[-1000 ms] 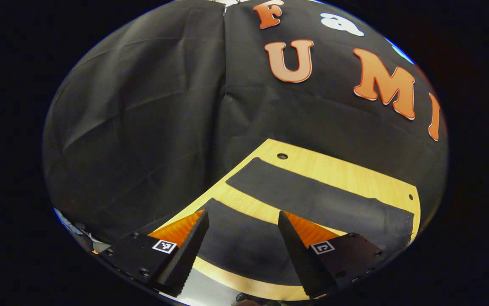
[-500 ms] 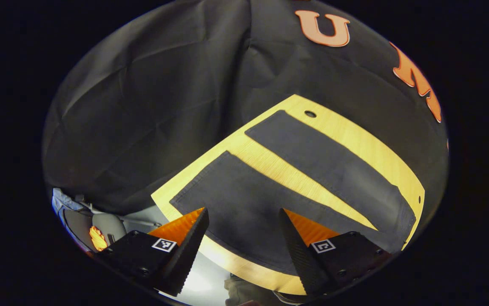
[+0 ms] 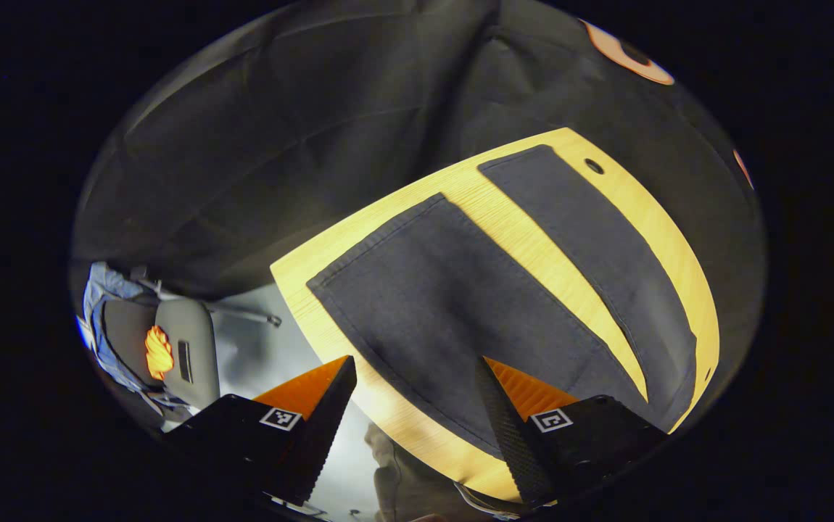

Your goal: Grasp the waist and the cuffs of the jeans and fold them to make the two legs overlap; first hold the waist and fold one-third of the jeans toward the cuffs, then hold the cuffs and fold the remaining one-third in the same direction to finish folding.

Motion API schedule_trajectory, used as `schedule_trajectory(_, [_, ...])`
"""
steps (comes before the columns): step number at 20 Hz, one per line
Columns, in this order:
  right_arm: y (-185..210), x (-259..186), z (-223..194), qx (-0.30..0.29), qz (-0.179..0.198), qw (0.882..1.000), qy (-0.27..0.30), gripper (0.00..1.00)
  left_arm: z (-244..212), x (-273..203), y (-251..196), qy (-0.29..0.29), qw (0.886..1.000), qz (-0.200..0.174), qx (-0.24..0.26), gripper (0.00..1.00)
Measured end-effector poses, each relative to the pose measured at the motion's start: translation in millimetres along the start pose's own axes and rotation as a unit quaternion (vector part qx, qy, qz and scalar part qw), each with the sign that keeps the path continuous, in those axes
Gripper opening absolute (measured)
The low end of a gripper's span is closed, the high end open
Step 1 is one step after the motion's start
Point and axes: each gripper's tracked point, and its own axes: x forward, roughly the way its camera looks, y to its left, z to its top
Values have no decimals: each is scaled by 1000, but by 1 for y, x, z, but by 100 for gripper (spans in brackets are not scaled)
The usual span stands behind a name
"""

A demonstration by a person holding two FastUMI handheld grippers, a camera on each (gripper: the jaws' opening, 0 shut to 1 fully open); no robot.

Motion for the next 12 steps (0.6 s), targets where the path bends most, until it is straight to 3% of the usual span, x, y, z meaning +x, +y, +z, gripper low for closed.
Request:
schedule_trajectory(5, [-1, 4, 1, 9, -71, 997, 16, 98, 5, 15, 21, 56, 997, 23, -53, 99])
schedule_trajectory(7, [6, 6, -3, 33, -79, 995, 43, 96, 19, 18, 22, 68, 995, 27, -60, 99])
schedule_trajectory(8, [9, 7, -3, 48, -81, 994, 57, 80, 26, 22, 23, 74, 995, 29, -65, 99])
schedule_trajectory(12, [15, 7, -2, 68, -85, 991, 77, 59, 38, 55, 44, 107, 989, 48, -89, 98])
